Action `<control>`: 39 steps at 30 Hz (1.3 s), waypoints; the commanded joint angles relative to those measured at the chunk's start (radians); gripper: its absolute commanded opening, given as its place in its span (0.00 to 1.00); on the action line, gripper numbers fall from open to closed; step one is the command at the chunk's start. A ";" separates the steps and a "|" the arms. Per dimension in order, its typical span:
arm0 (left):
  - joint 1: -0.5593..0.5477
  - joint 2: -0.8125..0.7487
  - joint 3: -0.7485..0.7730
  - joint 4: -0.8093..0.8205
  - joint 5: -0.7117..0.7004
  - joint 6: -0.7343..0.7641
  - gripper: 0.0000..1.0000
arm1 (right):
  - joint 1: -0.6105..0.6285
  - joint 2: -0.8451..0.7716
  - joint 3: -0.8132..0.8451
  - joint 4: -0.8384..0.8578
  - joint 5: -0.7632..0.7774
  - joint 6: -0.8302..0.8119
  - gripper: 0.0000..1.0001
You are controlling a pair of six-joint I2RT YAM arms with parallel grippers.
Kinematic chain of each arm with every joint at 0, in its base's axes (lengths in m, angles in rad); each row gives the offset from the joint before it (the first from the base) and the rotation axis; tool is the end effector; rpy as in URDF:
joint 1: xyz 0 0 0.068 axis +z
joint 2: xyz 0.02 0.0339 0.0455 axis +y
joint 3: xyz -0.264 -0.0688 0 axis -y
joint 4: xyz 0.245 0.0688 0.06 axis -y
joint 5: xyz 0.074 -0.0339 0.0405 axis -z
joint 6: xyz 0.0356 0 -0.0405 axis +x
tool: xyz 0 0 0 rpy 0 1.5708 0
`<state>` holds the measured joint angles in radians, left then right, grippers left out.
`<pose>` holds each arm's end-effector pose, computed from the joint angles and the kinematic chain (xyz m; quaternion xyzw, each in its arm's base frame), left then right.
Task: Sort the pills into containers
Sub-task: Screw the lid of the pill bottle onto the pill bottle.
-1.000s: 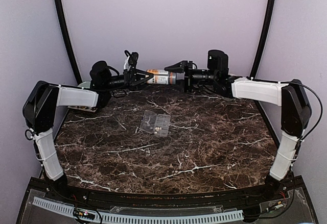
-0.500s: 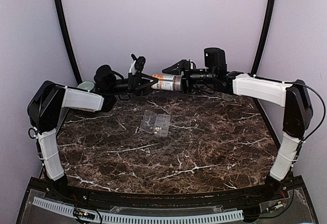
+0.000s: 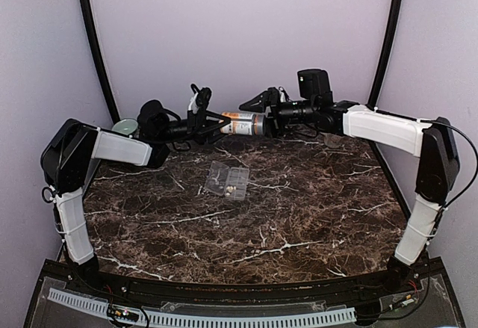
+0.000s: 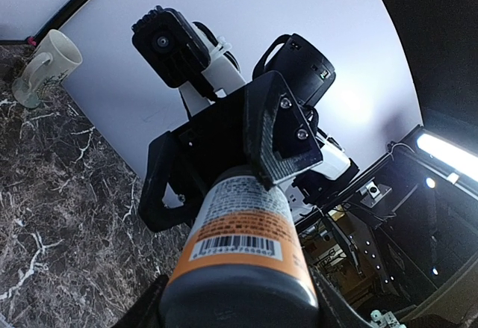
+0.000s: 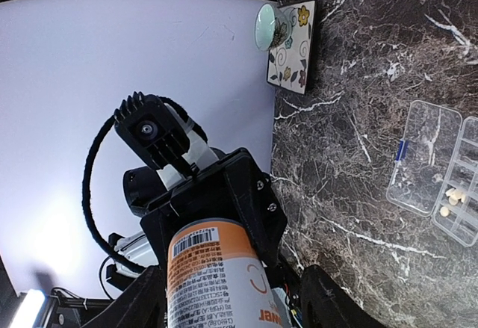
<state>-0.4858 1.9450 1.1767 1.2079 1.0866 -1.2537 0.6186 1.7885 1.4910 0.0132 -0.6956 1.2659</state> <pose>0.3535 -0.2223 0.2707 0.2328 0.5888 -0.7310 0.2544 0.3339 0.2657 0.3284 0.0454 0.7782 0.6165 0.1110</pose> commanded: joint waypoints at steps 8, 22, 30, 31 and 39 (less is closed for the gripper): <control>0.014 0.012 -0.022 0.073 -0.046 -0.041 0.00 | -0.009 -0.055 0.049 -0.044 0.043 -0.080 0.63; 0.019 0.022 -0.020 0.086 -0.029 -0.062 0.00 | -0.028 -0.063 0.043 -0.068 0.064 -0.137 0.69; 0.021 0.030 -0.016 0.096 -0.028 -0.077 0.00 | -0.040 -0.069 0.031 -0.085 0.077 -0.176 0.75; 0.021 0.031 -0.016 0.098 -0.027 -0.080 0.00 | -0.044 -0.072 0.024 -0.082 0.075 -0.176 0.75; 0.024 0.047 -0.007 0.138 -0.028 -0.129 0.00 | -0.052 -0.084 0.046 -0.164 0.128 -0.304 0.77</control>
<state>-0.4683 1.9953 1.1622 1.2648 1.0542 -1.3468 0.5747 1.7554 1.5074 -0.1078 -0.6113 1.0664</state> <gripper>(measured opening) 0.551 0.766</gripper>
